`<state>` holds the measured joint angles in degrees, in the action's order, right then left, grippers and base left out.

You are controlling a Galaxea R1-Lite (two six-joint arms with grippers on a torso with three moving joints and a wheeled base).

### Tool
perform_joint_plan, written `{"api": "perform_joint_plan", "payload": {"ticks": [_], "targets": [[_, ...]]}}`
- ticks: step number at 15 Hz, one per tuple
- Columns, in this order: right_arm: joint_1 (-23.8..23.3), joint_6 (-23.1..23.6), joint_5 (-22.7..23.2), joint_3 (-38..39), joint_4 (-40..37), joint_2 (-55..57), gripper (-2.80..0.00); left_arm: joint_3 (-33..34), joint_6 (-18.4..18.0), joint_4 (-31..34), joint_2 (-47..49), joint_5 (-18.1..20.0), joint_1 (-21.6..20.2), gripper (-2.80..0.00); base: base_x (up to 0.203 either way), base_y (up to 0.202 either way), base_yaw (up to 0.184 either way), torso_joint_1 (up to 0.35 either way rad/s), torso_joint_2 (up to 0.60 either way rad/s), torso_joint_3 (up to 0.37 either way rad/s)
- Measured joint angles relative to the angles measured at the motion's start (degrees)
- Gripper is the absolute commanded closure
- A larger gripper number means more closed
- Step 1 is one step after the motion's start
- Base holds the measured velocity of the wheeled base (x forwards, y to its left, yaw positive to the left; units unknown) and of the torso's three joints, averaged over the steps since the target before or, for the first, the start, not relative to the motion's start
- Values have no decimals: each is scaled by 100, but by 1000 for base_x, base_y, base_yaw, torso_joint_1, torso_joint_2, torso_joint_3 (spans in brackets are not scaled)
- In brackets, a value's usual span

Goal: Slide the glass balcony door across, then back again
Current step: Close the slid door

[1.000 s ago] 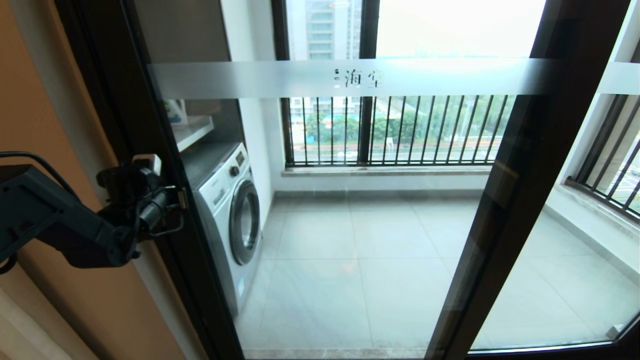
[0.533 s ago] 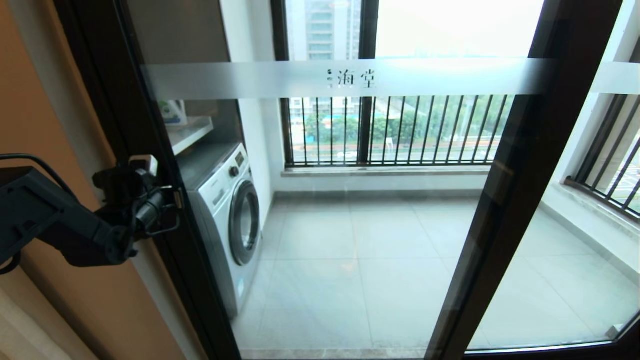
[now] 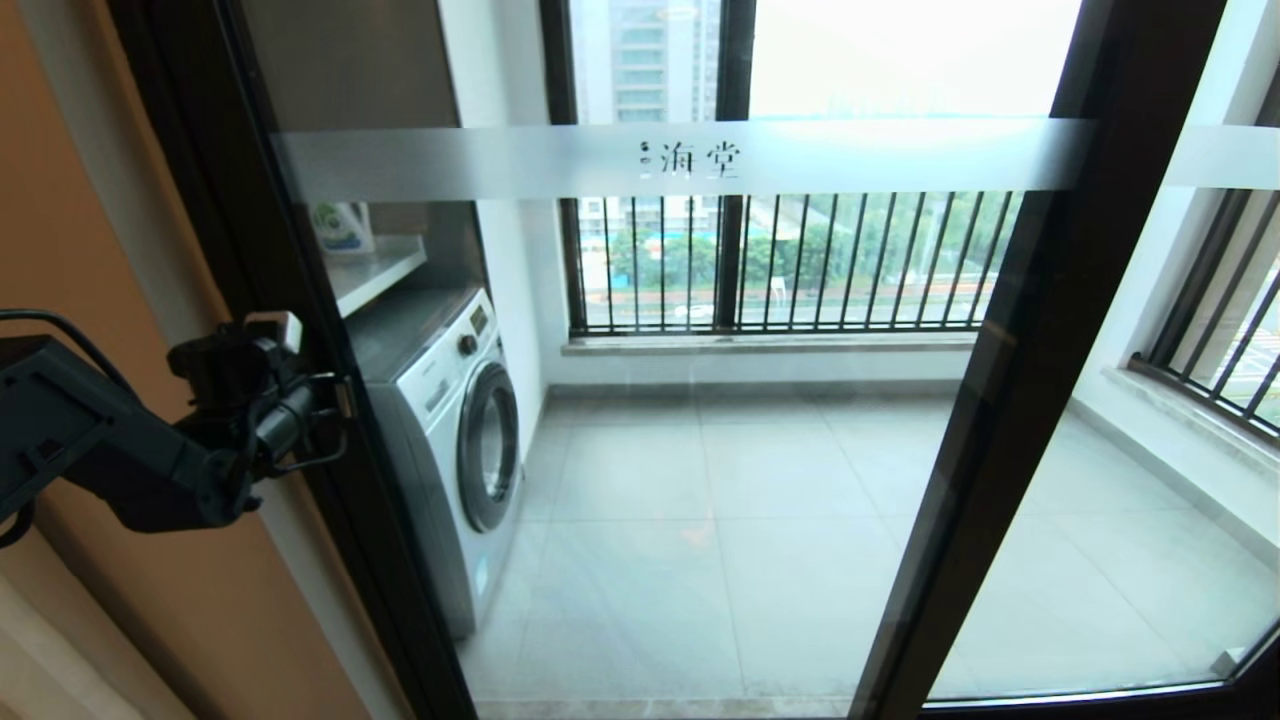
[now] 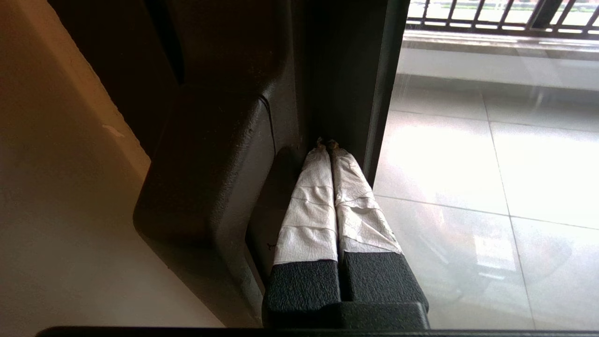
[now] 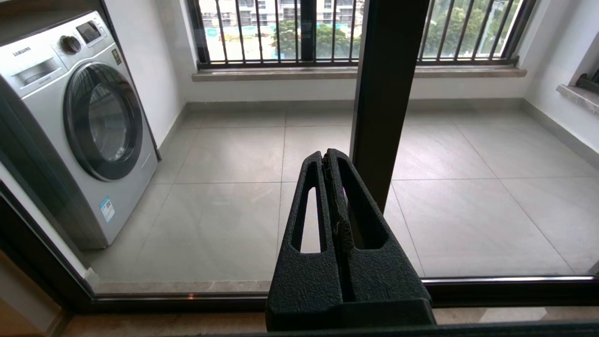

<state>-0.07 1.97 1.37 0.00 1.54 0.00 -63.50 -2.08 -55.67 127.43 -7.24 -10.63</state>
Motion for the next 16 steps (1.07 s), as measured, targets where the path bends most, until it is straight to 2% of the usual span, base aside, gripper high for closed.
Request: {"api": "perform_joint_plan", "payload": {"ticks": [6,9,13,16], "targets": [[0,2,1,0,-1,0,0,78,8,-82,11,2,-70,0,0,0,0,0,0,0],[-2,2,5,0,2,0,0,314,41,-442,-79,-95,278,0,0,0,0,0,0,0],[0,0,1,0,2,0,0,586,35,-758,-292,-50,1029,0,0,0,0,0,0,0],[0,0,4,0,3,0,0,783,101,-767,-466,39,1107,0,0,0,0,0,0,0]]}}
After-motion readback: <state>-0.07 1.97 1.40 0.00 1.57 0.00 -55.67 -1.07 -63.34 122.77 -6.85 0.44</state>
